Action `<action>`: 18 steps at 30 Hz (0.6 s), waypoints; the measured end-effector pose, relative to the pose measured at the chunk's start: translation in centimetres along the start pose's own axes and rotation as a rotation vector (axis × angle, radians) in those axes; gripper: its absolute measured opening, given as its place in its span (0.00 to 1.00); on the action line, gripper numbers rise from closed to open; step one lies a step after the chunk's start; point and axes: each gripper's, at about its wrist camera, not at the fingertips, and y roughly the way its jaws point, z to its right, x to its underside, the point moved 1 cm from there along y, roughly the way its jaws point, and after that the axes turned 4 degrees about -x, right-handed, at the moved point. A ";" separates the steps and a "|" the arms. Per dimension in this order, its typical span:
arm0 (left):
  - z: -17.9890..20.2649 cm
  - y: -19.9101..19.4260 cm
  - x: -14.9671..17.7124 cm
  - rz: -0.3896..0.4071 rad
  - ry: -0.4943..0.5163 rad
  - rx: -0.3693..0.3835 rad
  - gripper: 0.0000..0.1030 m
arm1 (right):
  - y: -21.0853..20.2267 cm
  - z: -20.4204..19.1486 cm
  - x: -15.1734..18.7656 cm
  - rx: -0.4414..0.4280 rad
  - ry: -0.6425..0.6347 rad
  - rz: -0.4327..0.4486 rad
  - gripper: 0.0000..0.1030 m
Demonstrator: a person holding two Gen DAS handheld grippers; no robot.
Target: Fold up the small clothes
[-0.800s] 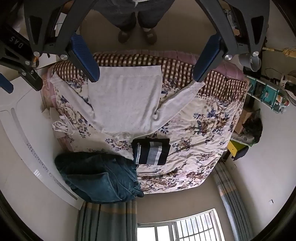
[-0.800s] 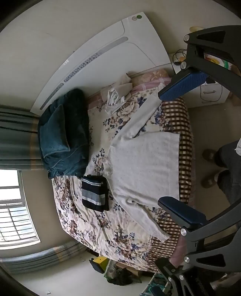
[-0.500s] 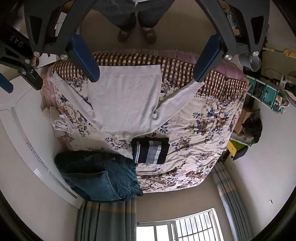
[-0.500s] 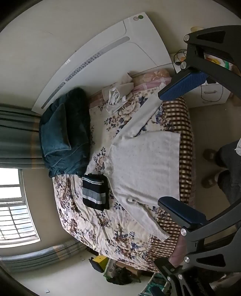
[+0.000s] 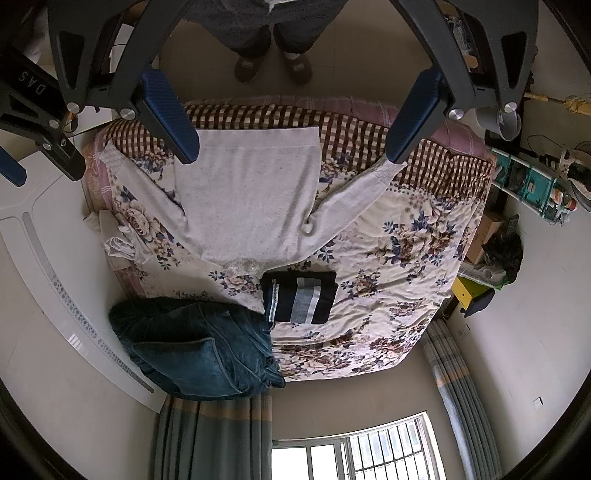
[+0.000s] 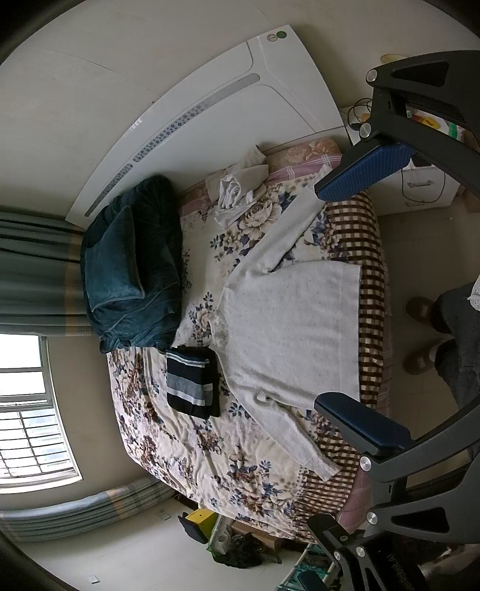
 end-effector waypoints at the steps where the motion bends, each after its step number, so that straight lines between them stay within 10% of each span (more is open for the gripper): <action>1: 0.0 0.0 0.0 0.001 0.000 0.000 1.00 | -0.1 0.0 -0.1 -0.001 0.000 0.000 1.00; 18: -0.7 -0.6 -1.9 0.008 0.001 -0.006 1.00 | -0.3 -0.6 -0.2 0.000 -0.005 0.010 1.00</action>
